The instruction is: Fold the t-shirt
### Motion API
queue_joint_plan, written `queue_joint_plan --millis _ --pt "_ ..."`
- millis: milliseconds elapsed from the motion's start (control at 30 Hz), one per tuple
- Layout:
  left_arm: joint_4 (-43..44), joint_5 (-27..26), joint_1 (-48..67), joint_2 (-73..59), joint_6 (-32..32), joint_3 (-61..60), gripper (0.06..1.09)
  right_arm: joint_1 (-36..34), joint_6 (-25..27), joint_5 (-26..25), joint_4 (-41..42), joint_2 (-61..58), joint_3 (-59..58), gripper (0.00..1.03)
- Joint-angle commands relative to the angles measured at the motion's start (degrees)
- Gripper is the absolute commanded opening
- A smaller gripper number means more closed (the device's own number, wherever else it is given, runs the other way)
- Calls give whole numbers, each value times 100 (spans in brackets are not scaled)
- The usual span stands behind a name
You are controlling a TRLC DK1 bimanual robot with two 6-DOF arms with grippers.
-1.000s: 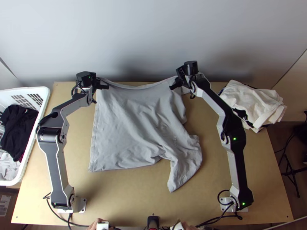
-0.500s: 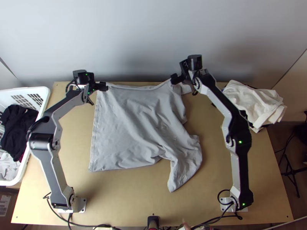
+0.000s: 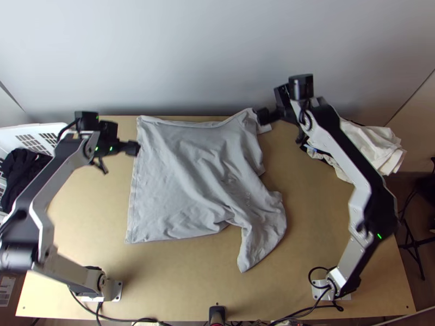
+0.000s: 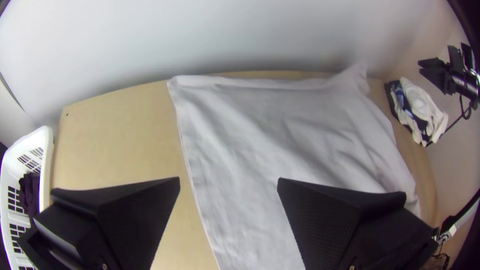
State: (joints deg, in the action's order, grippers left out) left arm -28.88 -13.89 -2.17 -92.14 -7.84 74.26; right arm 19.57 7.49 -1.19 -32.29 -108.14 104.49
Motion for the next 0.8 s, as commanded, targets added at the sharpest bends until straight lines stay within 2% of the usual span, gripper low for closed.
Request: queue_joint_plan --millis 0,167,333,500,767 --pt "-1304 -175 -46 1523 -623 -1019 101 222 -10 14 -348 1462 -1466 99" --pt "-2174 -167 -55 2183 -1124 -1493 101 205 -28 22 -550 2429 -2345 99" --pt "-2728 -167 -46 2411 -1264 -1924 101 108 -10 102 -647 3176 -3242 99" --pt "-2719 106 7 2587 -1607 -2697 101 108 -89 181 -822 3528 -3461 99" --pt "-2473 273 42 2666 -1686 -3392 100 222 -151 304 -1086 3835 -3690 99"
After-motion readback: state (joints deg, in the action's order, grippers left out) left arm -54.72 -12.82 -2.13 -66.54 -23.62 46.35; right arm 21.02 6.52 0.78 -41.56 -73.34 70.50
